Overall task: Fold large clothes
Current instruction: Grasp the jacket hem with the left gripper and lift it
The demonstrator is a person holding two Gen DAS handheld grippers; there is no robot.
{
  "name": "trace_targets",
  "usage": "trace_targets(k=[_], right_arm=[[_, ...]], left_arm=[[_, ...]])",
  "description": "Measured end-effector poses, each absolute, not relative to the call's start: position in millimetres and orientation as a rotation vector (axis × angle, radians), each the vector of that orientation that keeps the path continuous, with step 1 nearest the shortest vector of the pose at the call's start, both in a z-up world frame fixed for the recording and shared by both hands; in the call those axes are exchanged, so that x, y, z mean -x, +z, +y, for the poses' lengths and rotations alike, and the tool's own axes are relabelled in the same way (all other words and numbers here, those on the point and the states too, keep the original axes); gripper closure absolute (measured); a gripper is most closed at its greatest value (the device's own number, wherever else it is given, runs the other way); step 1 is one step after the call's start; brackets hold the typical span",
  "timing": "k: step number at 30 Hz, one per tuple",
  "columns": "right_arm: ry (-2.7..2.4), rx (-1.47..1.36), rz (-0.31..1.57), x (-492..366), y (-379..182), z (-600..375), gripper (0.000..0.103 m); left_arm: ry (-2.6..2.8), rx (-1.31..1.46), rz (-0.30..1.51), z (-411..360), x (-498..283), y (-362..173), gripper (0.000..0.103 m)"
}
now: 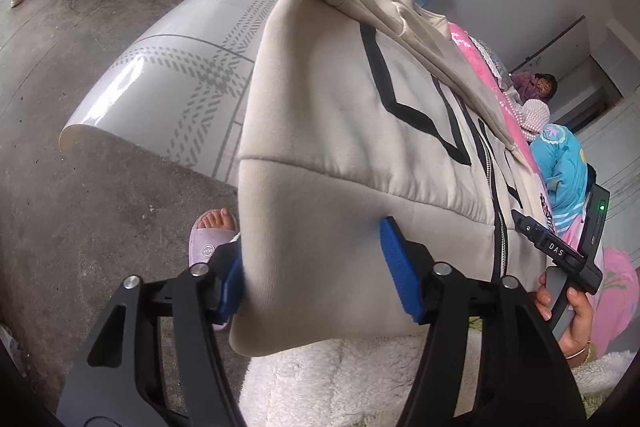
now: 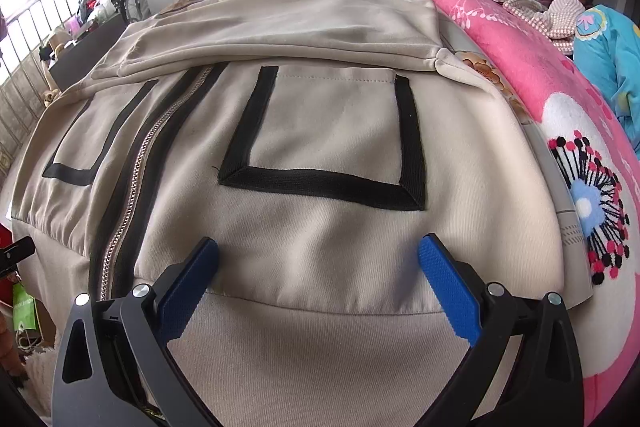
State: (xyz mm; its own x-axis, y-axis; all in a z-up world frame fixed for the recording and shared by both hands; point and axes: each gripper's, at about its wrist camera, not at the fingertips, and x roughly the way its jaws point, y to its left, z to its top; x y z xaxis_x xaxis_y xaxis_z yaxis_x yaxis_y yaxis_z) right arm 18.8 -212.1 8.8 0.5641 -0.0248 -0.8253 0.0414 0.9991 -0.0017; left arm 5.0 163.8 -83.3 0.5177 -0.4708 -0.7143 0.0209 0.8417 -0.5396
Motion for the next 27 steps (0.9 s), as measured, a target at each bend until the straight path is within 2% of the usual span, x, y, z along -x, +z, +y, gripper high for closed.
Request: trace_targets(k=[8, 15, 20, 27], right_arm=[[-0.039, -0.018, 0.970, -18.7, 9.0, -212.1, 0.006], [-0.039, -0.019, 0.968, -18.4, 8.9, -212.1, 0.006], [-0.039, -0.019, 0.964, -18.6, 9.5, -213.0, 0.006], [-0.039, -0.019, 0.964, -18.3, 9.3, -212.6, 0.006]], left_arm=[[-0.284, 0.374, 0.987, 152.6, 4.2, -69.6, 0.065], [-0.289, 0.219, 0.996, 142.7, 15.3, -53.1, 0.074], [-0.295, 0.124, 0.968, 135.5, 23.9, -35.5, 0.088], [-0.305, 0.070, 0.922, 121.0, 28.7, -13.5, 0.095]])
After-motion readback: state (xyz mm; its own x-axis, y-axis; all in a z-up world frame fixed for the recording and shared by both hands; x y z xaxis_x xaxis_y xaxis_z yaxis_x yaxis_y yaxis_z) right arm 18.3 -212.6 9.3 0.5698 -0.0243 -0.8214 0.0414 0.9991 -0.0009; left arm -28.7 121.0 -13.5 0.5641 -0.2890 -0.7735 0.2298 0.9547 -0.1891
